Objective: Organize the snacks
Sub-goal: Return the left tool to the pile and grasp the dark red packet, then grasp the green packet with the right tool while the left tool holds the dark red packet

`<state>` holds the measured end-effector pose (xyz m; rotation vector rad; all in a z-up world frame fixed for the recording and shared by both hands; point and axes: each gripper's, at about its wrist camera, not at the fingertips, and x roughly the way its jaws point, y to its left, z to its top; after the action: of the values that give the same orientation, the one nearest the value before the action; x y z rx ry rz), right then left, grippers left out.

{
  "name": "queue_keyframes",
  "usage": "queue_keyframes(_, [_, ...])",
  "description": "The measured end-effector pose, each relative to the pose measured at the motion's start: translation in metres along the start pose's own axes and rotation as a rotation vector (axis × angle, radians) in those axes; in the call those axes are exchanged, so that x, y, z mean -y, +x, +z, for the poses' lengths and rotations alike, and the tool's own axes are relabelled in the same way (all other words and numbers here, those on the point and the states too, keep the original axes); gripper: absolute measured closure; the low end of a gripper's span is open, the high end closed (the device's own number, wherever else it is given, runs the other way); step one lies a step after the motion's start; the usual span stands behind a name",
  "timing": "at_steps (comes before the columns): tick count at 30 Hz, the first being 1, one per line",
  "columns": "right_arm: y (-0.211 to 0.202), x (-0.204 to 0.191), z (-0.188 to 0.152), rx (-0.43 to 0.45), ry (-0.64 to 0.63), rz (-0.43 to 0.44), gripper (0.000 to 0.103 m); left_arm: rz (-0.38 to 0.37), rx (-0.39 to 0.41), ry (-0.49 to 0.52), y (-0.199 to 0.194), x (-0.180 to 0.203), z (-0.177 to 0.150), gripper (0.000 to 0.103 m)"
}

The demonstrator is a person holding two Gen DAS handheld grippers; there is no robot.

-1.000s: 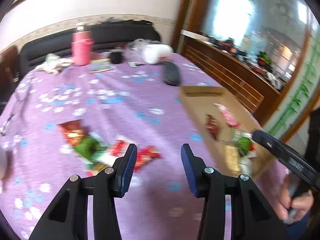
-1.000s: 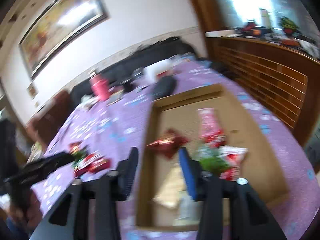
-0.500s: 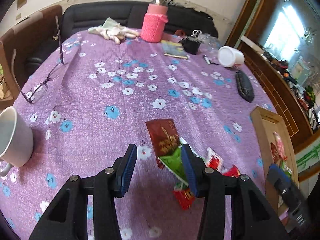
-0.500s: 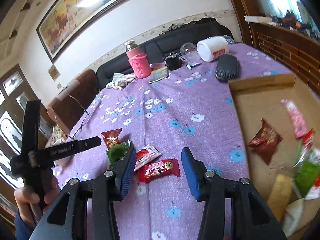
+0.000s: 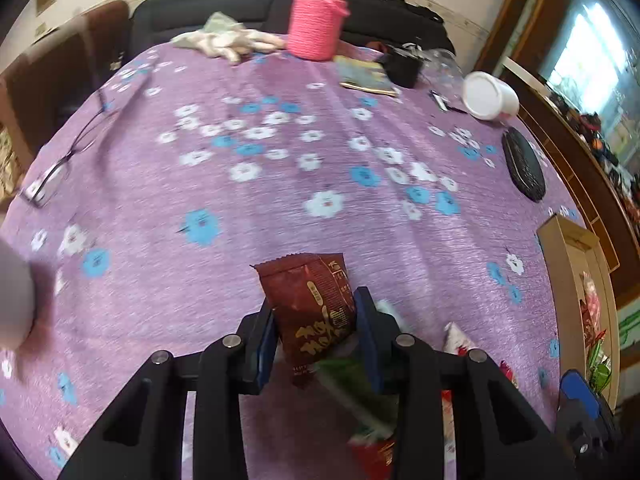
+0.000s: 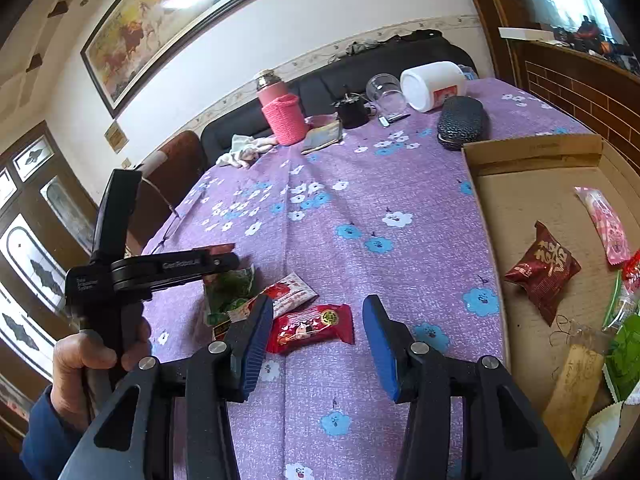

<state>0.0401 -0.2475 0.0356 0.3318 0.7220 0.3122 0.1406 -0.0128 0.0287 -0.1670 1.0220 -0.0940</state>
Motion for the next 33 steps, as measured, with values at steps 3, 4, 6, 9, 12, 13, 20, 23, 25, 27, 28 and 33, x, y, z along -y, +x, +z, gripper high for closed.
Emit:
queue_keyframes(3, [0.003,0.001,-0.001,-0.015,0.004,0.015,0.053,-0.013,-0.003,-0.033,-0.015,-0.023,-0.009,0.068])
queue_keyframes(4, [0.005,0.001,-0.001,-0.022,0.007,0.023,0.053,0.000,-0.005,-0.033,-0.019,-0.030,-0.013,0.068])
queue_keyframes(6, [0.010,0.000,-0.002,-0.046,0.009,0.038,0.053,0.006,-0.010,-0.029,-0.025,-0.041,-0.022,0.068])
queue_keyframes(9, [0.014,-0.009,-0.003,-0.073,0.001,0.059,0.052,-0.017,0.007,-0.030,-0.028,-0.054,-0.029,0.068])
queue_keyframes(12, [0.018,-0.034,0.000,-0.101,-0.061,0.079,0.051,-0.031,0.038,-0.027,-0.029,-0.058,-0.030,0.068])
queue_keyframes(13, [0.021,-0.041,0.001,-0.111,-0.081,0.081,0.047,-0.033,0.043,-0.022,-0.029,-0.058,-0.030,0.068])
queue_keyframes(20, [0.077,-0.092,0.021,-0.217,-0.275,0.043,0.034,0.006,0.071,-0.013,-0.032,-0.065,-0.028,0.068])
queue_keyframes(23, [0.097,-0.097,0.028,-0.239,-0.288,0.051,0.034,-0.015,0.060,-0.036,-0.029,-0.071,-0.027,0.068])
queue_keyframes(25, [0.110,-0.102,0.029,-0.268,-0.307,0.066,0.034,-0.010,0.064,-0.036,-0.029,-0.070,-0.027,0.068])
queue_keyframes(27, [0.124,-0.108,0.027,-0.293,-0.335,0.044,0.034,-0.008,0.064,-0.032,-0.029,-0.069,-0.026,0.068])
queue_keyframes(28, [0.128,-0.109,0.025,-0.303,-0.346,0.031,0.034,-0.008,0.065,-0.033,-0.029,-0.070,-0.027,0.068])
queue_keyframes(33, [0.142,-0.112,0.012,-0.311,-0.406,-0.045,0.050,-0.011,0.064,-0.038,-0.029,-0.069,-0.026,0.068])
